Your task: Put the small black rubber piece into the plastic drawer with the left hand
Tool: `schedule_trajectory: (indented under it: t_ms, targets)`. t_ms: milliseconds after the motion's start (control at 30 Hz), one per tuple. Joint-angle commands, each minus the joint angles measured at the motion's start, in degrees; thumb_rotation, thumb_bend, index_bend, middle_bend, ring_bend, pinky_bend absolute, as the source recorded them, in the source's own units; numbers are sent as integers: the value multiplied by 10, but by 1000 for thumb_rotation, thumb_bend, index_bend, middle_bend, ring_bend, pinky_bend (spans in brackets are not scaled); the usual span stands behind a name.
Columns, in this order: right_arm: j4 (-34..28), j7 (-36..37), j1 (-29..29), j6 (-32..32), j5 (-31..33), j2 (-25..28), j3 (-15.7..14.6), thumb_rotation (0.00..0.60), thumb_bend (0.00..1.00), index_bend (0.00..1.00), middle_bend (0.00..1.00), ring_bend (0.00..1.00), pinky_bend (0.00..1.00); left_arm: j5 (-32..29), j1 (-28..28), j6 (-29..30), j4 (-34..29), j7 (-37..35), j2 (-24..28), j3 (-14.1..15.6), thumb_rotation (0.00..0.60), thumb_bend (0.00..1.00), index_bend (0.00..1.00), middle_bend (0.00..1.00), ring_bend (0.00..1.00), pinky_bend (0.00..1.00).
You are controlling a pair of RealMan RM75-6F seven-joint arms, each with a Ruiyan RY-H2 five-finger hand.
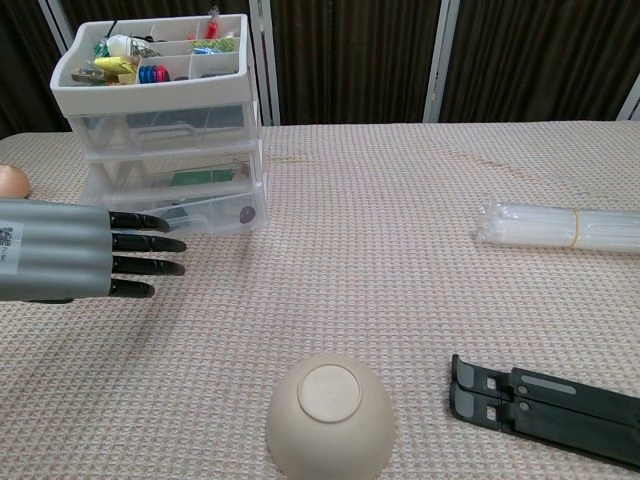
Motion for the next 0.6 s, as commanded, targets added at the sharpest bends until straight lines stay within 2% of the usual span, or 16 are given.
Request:
schedule_trajectory:
  t_ms: [33, 333, 600]
  targets:
    - [0, 0, 0, 0, 0, 0, 0, 600, 64, 64, 0, 0, 0, -7, 2, -4, 12, 4, -6, -7, 600, 309, 270, 84, 17, 102]
    - [0, 1, 0, 1, -2, 0, 0, 600, 63, 64, 0, 0, 0, -34, 10, -11, 45, 9, -19, -27, 600, 313, 270, 82, 14, 96]
    - [-1, 0, 0, 1, -2, 0, 0, 600, 63, 65, 0, 0, 0, -38, 17, -12, 54, 5, -19, -25, 600, 313, 258, 82, 13, 96]
